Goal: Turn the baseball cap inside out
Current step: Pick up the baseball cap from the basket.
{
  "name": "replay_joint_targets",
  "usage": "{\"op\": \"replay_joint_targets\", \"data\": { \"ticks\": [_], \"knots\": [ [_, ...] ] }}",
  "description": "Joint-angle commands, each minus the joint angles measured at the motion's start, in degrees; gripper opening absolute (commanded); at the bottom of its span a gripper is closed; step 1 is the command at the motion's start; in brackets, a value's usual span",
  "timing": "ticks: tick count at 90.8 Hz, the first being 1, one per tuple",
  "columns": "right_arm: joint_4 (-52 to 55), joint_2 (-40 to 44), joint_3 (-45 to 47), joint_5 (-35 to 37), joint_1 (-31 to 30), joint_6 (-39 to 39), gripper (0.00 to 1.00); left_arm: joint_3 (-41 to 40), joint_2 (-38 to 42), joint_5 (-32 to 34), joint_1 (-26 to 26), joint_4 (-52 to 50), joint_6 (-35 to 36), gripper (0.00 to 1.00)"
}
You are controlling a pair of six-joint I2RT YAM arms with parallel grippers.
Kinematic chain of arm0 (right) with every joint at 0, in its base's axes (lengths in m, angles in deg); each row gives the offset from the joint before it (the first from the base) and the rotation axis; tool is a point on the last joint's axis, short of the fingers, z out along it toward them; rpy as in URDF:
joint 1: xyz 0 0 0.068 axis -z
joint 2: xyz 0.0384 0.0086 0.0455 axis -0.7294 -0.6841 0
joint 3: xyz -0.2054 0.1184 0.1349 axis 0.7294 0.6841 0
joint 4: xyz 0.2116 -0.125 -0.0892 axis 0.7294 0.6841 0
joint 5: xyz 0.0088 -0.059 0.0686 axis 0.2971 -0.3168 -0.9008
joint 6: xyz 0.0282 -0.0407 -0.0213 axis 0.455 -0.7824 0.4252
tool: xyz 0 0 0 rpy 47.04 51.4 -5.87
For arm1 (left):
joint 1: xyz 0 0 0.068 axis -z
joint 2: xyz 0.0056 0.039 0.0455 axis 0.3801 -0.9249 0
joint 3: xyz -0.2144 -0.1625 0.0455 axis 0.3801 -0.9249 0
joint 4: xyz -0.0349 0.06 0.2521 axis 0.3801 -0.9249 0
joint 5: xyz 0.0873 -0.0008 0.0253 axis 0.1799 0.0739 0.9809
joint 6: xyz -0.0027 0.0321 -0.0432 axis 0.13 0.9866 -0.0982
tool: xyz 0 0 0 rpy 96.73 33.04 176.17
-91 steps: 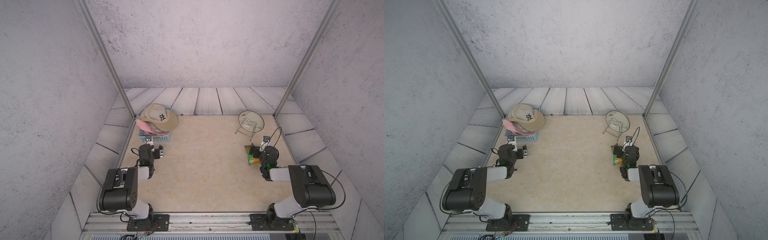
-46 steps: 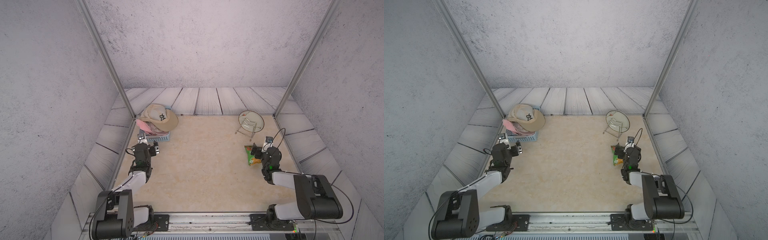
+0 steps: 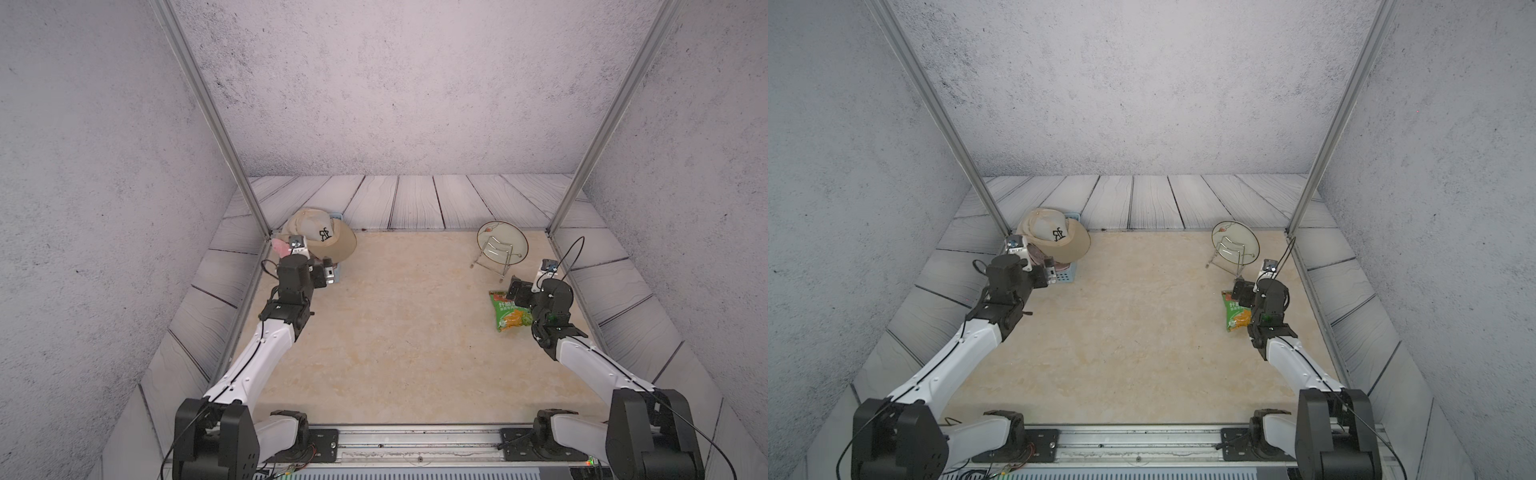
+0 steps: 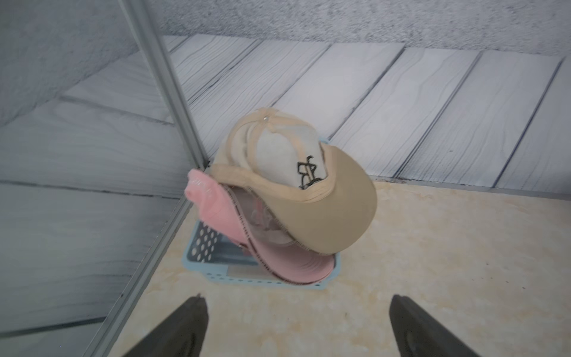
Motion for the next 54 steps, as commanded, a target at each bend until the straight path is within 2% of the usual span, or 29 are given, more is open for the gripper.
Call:
{"op": "replay_joint_targets", "data": {
  "ticks": [1, 19, 36, 54],
  "knots": [
    [8.51, -1.30, -2.96, -4.38, 0.07, 0.82, 1.00, 8.30, -7.78, 5.10, 4.13, -9.16, 5.27, 0.98],
    [11.41, -3.27, -5.15, -5.34, 0.13, 0.22, 1.00, 26.91, -26.20, 12.67, 10.67, -16.00, 11.66, 0.98],
    [11.63, -3.97, -5.41, -5.07, 0.13, 0.45, 1.00, 46.21, -43.65, 19.30, 12.66, -24.69, 13.43, 0.99],
    [11.78, -5.08, -5.88, -5.94, 0.11, 0.64, 1.00, 56.57, -54.23, 24.24, 12.73, -26.45, 15.10, 1.00]
  ]
}}
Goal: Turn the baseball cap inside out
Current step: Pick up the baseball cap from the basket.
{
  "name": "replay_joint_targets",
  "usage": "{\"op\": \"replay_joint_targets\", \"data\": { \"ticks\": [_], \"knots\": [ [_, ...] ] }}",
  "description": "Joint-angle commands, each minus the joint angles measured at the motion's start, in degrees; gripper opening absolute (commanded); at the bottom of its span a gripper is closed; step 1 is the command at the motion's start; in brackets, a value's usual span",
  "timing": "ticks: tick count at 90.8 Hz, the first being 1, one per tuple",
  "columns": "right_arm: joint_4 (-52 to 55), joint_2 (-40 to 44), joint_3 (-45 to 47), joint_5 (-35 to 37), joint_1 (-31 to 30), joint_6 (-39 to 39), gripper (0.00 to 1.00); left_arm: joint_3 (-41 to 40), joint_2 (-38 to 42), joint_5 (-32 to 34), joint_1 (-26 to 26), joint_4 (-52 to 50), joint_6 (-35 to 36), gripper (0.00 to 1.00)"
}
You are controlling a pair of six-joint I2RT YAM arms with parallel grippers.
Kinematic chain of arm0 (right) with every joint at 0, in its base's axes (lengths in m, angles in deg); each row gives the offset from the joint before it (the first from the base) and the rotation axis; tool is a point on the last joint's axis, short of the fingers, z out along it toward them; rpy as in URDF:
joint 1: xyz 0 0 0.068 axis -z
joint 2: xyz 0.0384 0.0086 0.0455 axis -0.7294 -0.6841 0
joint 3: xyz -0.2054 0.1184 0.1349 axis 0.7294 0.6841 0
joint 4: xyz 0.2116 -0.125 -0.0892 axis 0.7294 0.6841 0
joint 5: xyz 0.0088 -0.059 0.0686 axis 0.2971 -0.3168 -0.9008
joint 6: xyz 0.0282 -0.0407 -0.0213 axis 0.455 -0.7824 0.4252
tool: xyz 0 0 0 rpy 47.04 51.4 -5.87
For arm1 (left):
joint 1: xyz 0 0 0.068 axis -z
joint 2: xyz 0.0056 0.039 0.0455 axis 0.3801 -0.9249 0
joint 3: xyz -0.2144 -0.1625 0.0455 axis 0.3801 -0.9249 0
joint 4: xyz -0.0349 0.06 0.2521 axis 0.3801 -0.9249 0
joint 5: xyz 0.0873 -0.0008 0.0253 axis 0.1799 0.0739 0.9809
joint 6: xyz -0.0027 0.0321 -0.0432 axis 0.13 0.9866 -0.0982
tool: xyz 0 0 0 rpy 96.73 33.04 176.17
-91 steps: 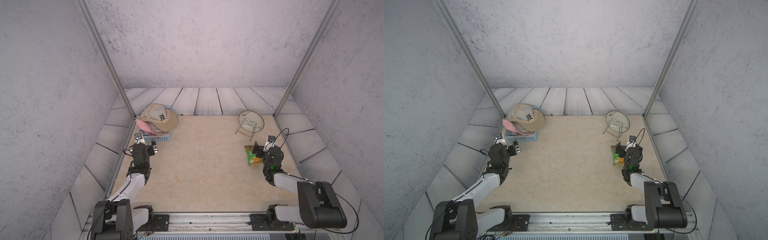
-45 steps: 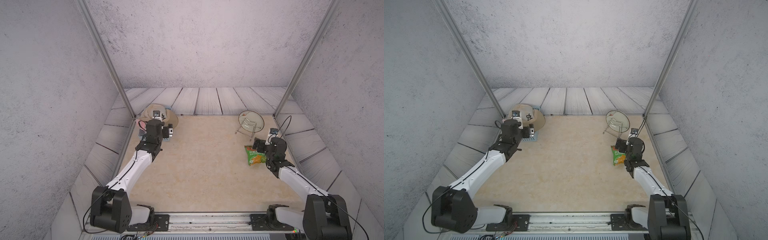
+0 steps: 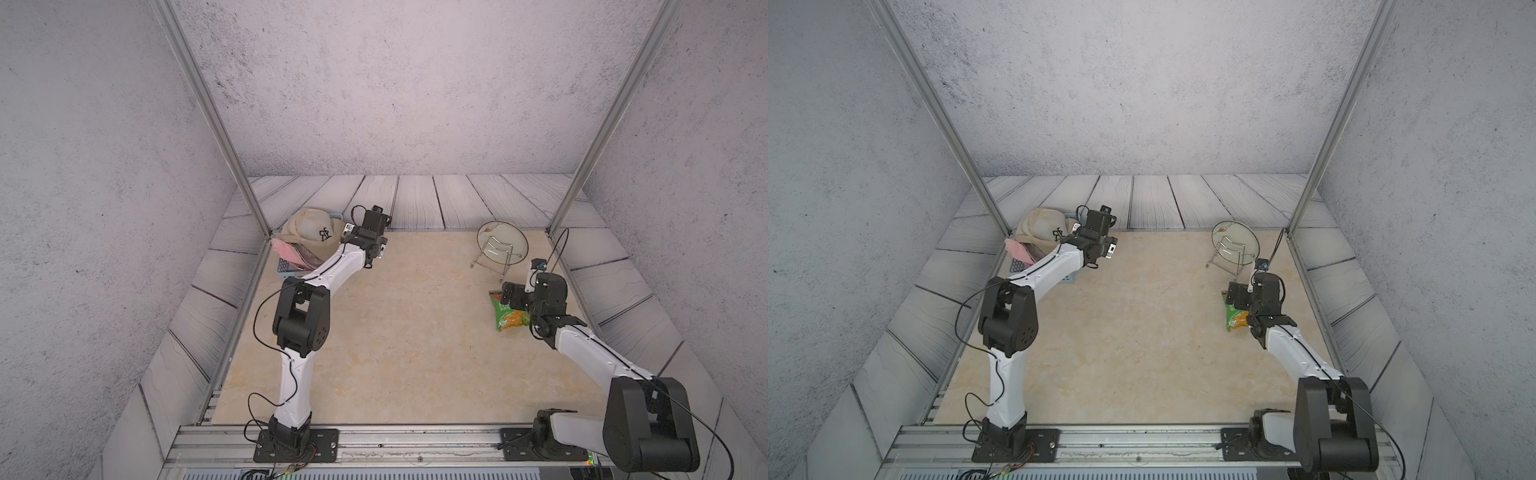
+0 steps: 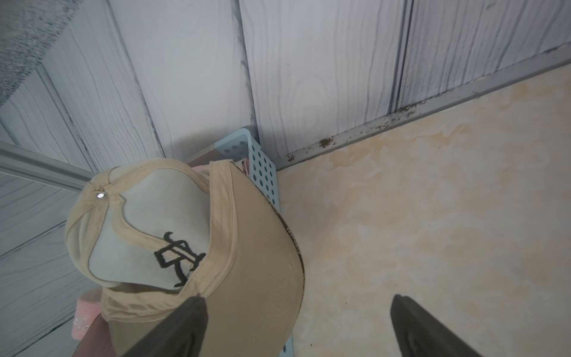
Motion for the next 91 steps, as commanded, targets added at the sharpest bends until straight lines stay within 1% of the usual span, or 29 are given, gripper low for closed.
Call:
{"op": "replay_joint_targets", "data": {
  "ticks": [1, 10, 16, 21, 29, 42, 47, 57, 68, 70, 79, 82, 88, 91],
  "knots": [
    [0.95, -1.29, -1.80, -1.13, 0.11, 0.62, 1.00, 4.68, -3.30, 5.67, -0.15, -3.79, 1.73, 0.99],
    [0.99, -1.29, -1.83, -1.33, 0.11, 0.70, 1.00, 7.14, -6.51, 8.40, -0.35, -3.58, 2.27, 0.93],
    [0.90, -1.27, -1.75, -1.35, 0.13, 0.71, 1.00, 8.34, -8.07, 8.61, -0.70, -3.96, 2.05, 0.88],
    [0.87, -1.44, -1.75, -1.36, 0.10, 0.77, 0.99, 9.13, -9.09, 7.91, -0.99, -4.04, 1.85, 0.87],
    [0.89, -1.62, -1.83, -1.51, 0.11, 0.84, 1.00, 10.50, -10.86, 8.55, -1.56, -4.95, 1.45, 0.82],
    [0.90, -1.84, -1.92, -1.90, 0.11, 1.04, 1.00, 11.10, -12.24, 9.08, -2.78, -6.36, -0.01, 0.82],
    [1.00, -1.92, -2.00, -1.93, 0.12, 1.07, 1.00, 11.05, -12.58, 9.16, -3.10, -6.45, -0.19, 0.79],
    [0.98, -1.93, -2.01, -2.22, 0.11, 1.14, 1.00, 10.27, -12.58, 9.48, -3.54, -5.82, -0.12, 0.66],
    [0.98, -1.93, -2.01, -2.46, 0.11, 1.15, 1.00, 9.60, -11.85, 10.26, -3.75, -5.86, -0.63, 0.37],
    [0.98, -1.93, -2.01, -2.49, 0.11, 1.15, 1.00, 9.26, -11.41, 10.40, -3.71, -5.83, -0.75, 0.33],
    [0.99, -1.91, -2.01, -2.50, 0.02, 1.26, 1.00, 5.62, -7.73, 10.53, -3.66, -3.22, -0.68, 0.24],
    [0.98, -1.97, -2.01, -2.50, 0.07, 1.24, 1.00, 4.31, -6.36, 10.65, -3.66, -2.07, -0.41, 0.23],
    [0.98, -2.02, -2.01, -2.74, 0.11, 1.26, 1.00, 2.41, -3.88, 11.81, -3.66, -0.68, 0.07, 0.16],
    [0.98, -2.02, -2.01, -2.83, 0.09, 1.24, 1.00, 1.83, -2.82, 12.37, -3.66, -0.18, 0.53, 0.14]
  ]
}}
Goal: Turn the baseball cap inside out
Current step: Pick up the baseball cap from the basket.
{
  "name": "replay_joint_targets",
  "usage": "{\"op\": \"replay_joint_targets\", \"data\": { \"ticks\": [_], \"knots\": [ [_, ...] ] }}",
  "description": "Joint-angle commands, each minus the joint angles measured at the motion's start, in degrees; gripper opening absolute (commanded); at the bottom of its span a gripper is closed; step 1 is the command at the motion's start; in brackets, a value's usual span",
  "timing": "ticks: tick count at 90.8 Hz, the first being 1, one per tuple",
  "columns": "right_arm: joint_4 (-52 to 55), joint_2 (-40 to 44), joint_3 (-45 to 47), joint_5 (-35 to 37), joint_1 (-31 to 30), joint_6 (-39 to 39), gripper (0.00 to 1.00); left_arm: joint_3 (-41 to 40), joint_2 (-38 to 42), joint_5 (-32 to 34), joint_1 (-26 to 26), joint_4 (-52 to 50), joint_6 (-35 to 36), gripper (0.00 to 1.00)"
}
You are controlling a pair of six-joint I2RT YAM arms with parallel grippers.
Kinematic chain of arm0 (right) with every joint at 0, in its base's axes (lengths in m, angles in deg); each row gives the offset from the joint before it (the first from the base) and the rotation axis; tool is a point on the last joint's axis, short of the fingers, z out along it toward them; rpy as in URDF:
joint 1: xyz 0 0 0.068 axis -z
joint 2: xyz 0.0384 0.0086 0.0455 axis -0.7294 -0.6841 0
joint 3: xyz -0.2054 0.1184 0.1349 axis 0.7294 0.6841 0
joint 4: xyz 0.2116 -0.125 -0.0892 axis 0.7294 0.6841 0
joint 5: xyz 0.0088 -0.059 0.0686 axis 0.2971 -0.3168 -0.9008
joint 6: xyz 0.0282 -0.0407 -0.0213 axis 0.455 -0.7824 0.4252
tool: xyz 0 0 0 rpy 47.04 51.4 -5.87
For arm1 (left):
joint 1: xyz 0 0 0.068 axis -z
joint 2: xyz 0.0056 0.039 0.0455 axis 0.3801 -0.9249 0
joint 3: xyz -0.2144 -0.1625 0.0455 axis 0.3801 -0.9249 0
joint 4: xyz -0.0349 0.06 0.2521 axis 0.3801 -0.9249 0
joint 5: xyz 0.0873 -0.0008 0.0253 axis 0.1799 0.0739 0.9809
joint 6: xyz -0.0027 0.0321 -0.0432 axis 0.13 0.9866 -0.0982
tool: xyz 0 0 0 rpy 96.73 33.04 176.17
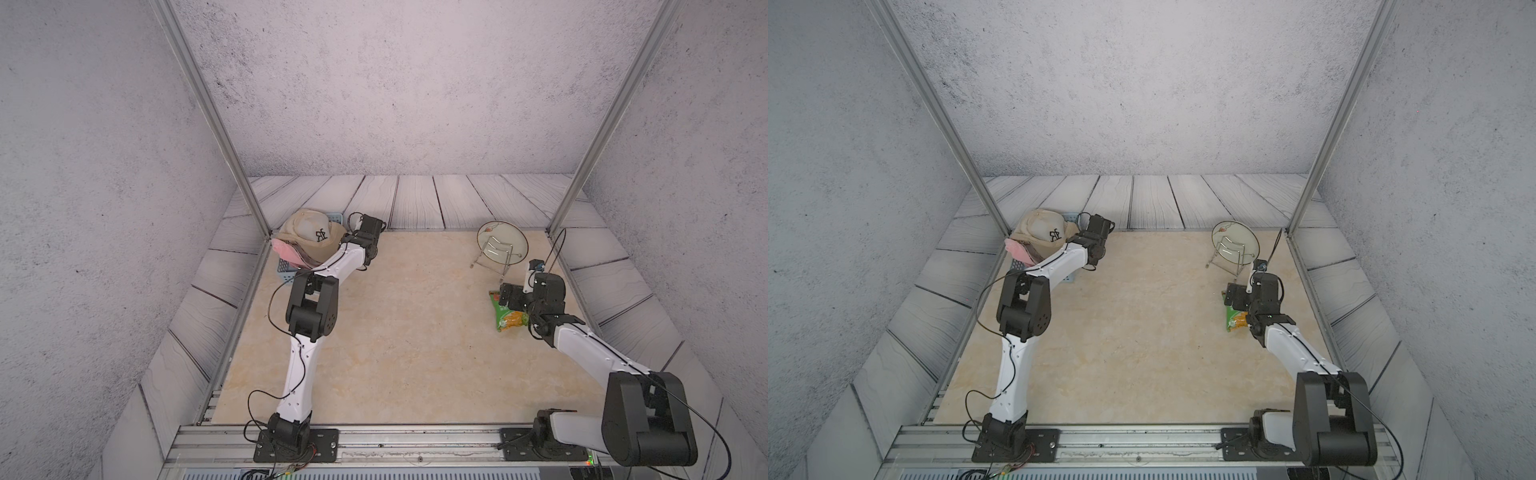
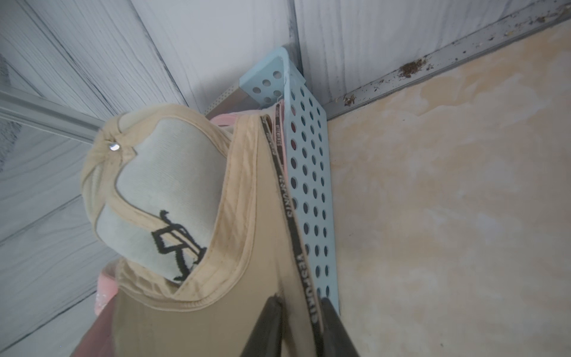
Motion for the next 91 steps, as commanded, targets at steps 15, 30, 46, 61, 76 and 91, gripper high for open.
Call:
{"op": "replay_joint_targets", "data": {
  "ticks": [15, 30, 46, 61, 76, 91],
  "knots": [
    [0.42, -0.73, -1.66, -1.23, 0.08, 0.34, 1.00, -3.21, 10.12, 5.83, -0.20, 4.33, 2.71, 0.00],
    [0.20, -0.38, -1.70, -2.07, 0.11, 0.34, 1.00, -3.96, 15.76, 10.48, -0.27, 6.69, 5.75, 0.00],
    [0.65, 1.18, -2.56, -5.45, 0.03, -0.14, 1.00, -3.82, 22.98, 11.41, -0.21, 8.00, 9.05, 0.00],
    [3.14, 2.92, -4.23, -12.78, 0.11, 0.96, 0.99, -1.32, 30.25, 4.02, 0.78, 0.34, 6.93, 0.00],
    [6.94, 4.72, -6.38, -22.70, 0.13, 3.39, 0.95, 2.24, 36.27, -10.71, 2.36, -10.94, -0.92, 0.00],
    [11.17, 8.21, -8.75, -34.41, 0.05, 5.52, 0.90, 1.66, 40.93, -32.94, 2.45, -16.44, -12.45, 0.00]
  ]
}}
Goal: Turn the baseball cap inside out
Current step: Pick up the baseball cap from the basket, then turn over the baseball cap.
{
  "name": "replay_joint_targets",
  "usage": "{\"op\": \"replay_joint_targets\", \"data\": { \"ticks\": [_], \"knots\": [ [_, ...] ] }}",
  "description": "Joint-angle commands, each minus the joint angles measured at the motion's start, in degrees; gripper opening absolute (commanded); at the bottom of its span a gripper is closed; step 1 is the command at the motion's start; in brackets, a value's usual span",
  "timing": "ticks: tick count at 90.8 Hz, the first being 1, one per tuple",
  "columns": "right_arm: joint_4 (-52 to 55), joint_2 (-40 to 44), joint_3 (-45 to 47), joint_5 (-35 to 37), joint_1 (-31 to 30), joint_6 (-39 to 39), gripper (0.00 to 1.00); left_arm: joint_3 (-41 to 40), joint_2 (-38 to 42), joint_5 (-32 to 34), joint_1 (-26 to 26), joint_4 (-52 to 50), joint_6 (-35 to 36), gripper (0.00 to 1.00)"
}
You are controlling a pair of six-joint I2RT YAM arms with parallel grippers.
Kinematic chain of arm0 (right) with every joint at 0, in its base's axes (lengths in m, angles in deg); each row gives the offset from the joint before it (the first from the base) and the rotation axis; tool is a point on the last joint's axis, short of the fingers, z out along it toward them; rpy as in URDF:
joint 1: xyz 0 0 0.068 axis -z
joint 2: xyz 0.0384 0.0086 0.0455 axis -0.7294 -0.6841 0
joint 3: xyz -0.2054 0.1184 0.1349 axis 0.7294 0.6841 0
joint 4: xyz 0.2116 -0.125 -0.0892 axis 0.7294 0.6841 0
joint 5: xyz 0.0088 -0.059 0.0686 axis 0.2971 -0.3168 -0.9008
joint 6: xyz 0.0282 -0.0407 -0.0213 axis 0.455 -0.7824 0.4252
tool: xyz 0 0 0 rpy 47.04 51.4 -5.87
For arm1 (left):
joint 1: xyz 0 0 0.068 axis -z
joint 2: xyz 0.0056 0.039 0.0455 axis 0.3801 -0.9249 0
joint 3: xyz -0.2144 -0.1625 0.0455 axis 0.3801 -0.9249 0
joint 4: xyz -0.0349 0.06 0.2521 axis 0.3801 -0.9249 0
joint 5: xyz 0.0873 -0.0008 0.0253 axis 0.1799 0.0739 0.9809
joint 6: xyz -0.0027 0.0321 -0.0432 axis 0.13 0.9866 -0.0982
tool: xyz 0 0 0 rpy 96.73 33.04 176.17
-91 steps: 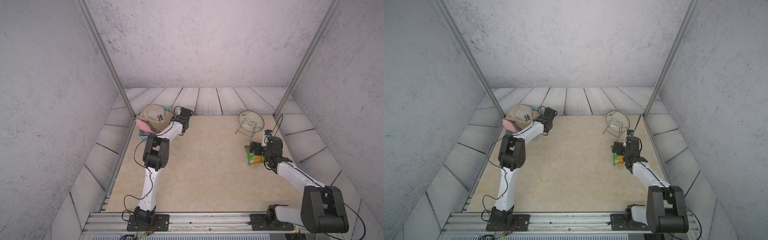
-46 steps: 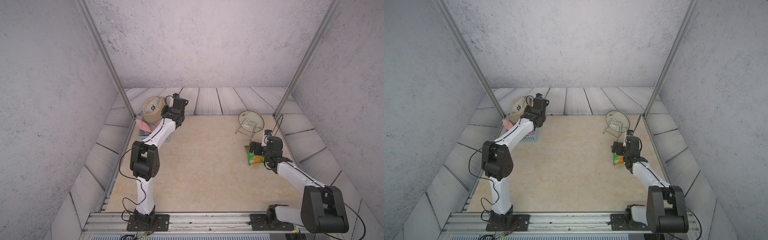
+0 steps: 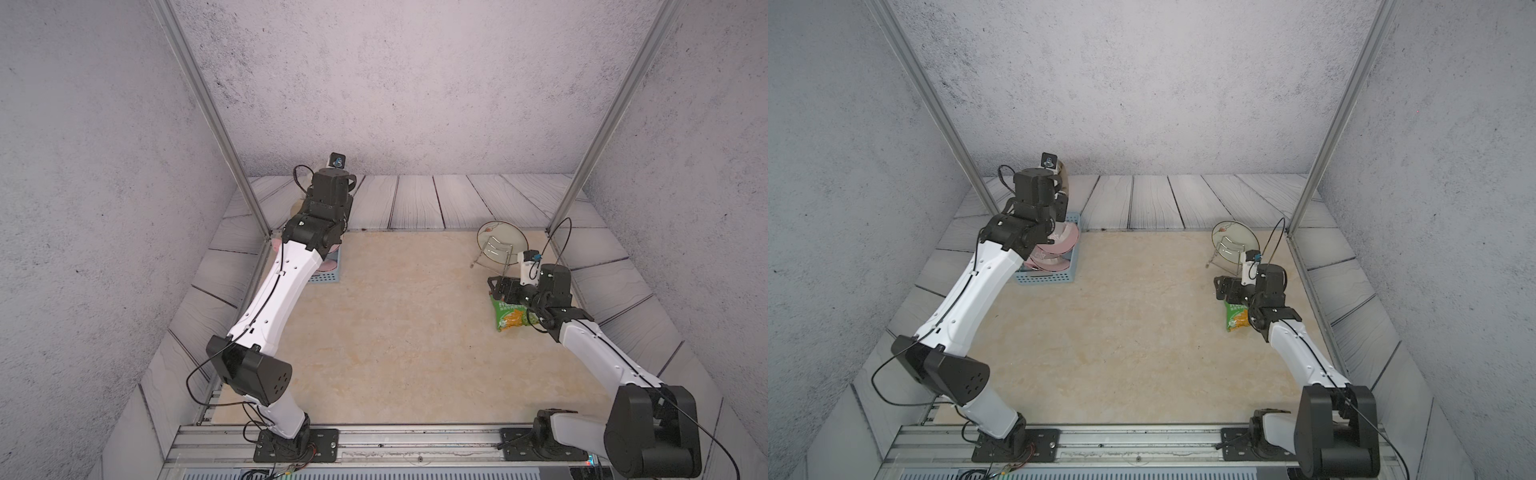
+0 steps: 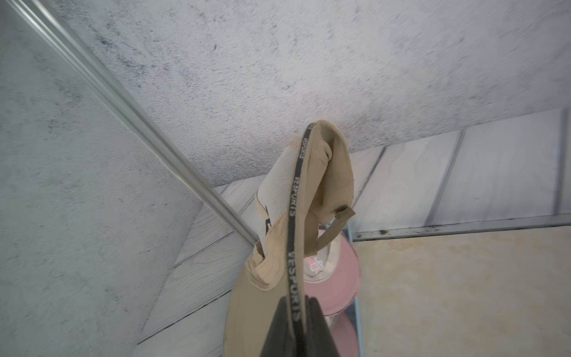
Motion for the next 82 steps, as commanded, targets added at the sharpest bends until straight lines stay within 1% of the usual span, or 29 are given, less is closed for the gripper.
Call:
{"op": "replay_joint_targets", "data": {
  "ticks": [1, 7, 17, 22, 28, 38, 43, 54, 61, 68, 73, 82],
  "knots": [
    [4.18, 4.49, -2.74, -12.59, -0.05, 2.77, 0.90, -0.35, 2.86, -20.51, 0.20, -5.98, -10.84, 0.00],
    [4.83, 5.77, -3.36, -17.29, -0.35, 4.87, 0.87, -3.69, 4.74, -29.86, 0.20, -3.69, -16.70, 0.00],
    [4.34, 8.24, -3.03, -22.72, -2.06, 9.08, 0.81, -12.17, 7.48, -40.67, 0.20, 4.23, -27.72, 0.00],
    [4.05, 9.64, -2.82, -24.74, -3.42, 10.54, 0.79, -17.20, 8.45, -44.23, 0.20, 9.04, -34.18, 0.00],
    [3.78, 11.12, -2.62, -26.45, -5.71, 11.55, 0.77, -23.43, 9.12, -47.05, 0.26, 14.87, -40.83, 0.00],
    [4.11, 12.57, -2.58, -26.09, -10.65, 11.52, 0.73, -32.45, 8.73, -51.54, 0.29, 22.55, -49.79, 0.00],
    [4.17, 12.56, -2.30, -24.72, -13.86, 11.16, 0.69, -35.99, 8.37, -54.52, 0.41, 25.48, -53.24, 0.00],
    [5.22, 10.27, -2.20, -20.85, -19.87, 10.42, 0.60, -43.44, 7.77, -58.95, 1.11, 33.46, -59.60, 0.00],
    [5.69, 7.67, -2.51, -20.34, -22.19, 11.05, 0.51, -48.46, 8.61, -59.39, 1.24, 37.42, -62.48, 0.00],
    [5.51, 5.24, -2.54, -19.08, -24.28, 11.38, 0.44, -53.46, 9.69, -60.15, 1.43, 42.31, -65.39, 0.00],
    [5.39, 3.56, -2.59, -17.39, -25.89, 11.15, 0.39, -55.84, 10.25, -61.26, 1.51, 43.99, -66.03, 0.00],
    [5.03, 0.24, -3.11, -14.63, -27.65, 10.88, 0.34, -57.71, 11.14, -62.18, 1.58, 42.32, -64.66, 0.00]
  ]
}}
